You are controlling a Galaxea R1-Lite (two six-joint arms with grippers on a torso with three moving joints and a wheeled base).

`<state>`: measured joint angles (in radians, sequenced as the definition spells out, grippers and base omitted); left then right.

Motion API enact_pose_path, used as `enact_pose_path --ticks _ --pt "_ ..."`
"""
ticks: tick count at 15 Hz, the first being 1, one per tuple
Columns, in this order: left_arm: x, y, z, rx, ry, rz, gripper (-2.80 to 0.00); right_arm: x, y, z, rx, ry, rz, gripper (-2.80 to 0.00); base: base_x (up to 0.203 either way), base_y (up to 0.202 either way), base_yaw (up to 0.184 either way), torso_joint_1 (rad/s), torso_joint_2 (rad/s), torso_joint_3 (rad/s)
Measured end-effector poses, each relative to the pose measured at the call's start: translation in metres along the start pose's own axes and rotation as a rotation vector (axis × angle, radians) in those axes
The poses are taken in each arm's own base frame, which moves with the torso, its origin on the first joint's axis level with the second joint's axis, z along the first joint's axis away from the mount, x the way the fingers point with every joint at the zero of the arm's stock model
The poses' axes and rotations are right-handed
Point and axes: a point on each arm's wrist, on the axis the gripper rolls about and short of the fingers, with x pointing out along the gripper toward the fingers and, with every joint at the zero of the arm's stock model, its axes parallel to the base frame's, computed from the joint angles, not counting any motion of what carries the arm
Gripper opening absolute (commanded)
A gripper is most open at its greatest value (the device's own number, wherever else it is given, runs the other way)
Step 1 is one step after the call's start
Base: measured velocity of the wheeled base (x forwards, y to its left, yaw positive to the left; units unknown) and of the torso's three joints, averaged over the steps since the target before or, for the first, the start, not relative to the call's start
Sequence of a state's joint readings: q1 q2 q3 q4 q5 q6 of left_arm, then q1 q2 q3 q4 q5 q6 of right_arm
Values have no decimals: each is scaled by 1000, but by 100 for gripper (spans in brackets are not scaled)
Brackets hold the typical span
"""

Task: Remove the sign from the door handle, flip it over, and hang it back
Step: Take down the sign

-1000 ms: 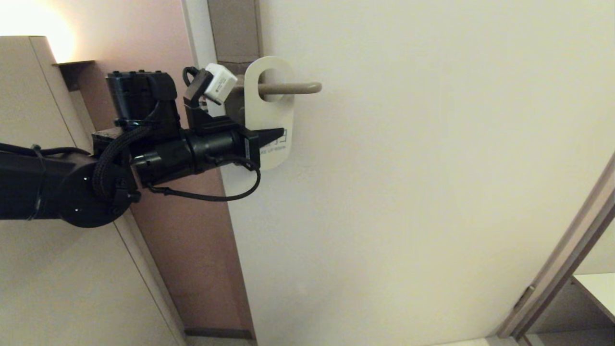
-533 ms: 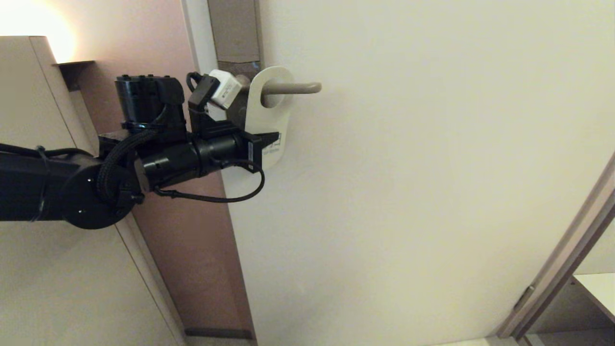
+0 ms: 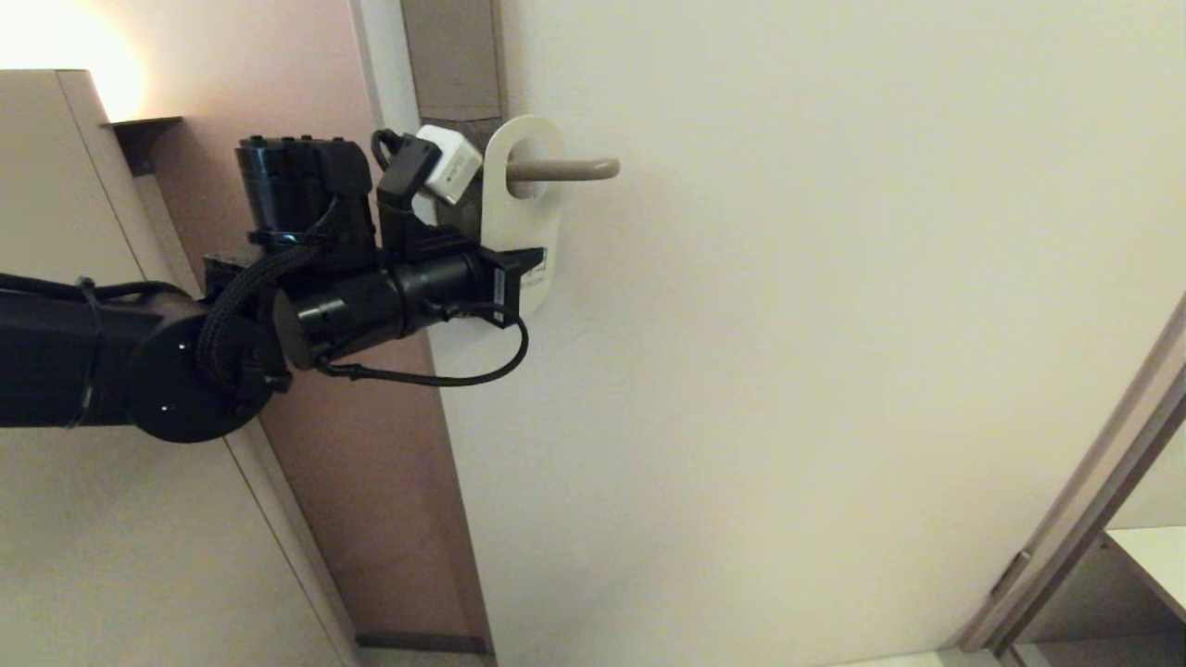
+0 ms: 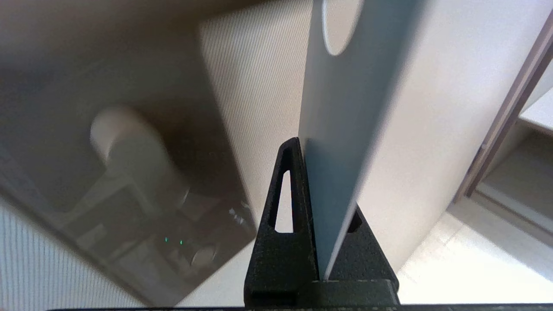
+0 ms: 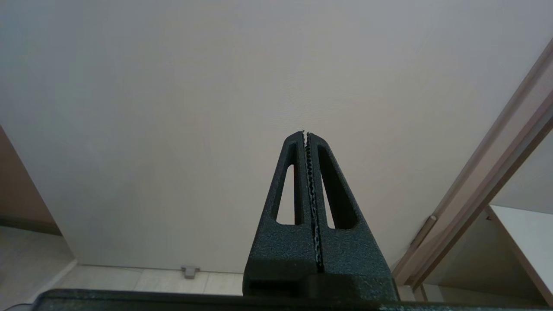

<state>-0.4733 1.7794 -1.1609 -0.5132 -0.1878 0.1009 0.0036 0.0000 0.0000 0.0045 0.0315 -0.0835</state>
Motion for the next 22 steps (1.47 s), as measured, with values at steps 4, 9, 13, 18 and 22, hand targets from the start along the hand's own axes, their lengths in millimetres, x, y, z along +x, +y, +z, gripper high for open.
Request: enact_pose_path --ticks 4,9,13,18,22 --pt "5 -5 4 -3 -11 4 -280 0 0 0 0 0 0 -280 0 0 0 0 0 0" --pt "12 -14 -2 -6 7 0 -280 0 0 0 0 0 -1 -280 0 0 0 0 0 0" --pt "20 -21 -5 -5 18 -3 -280 0 0 0 0 1 0 -280 0 0 0 0 0 0" --pt "29 -30 -9 -2 29 1 -280 0 0 0 0 0 0 -280 0 0 0 0 0 0" --pt "35 -34 -10 0 27 7 -280 0 0 0 0 0 0 -280 0 0 0 0 0 0"
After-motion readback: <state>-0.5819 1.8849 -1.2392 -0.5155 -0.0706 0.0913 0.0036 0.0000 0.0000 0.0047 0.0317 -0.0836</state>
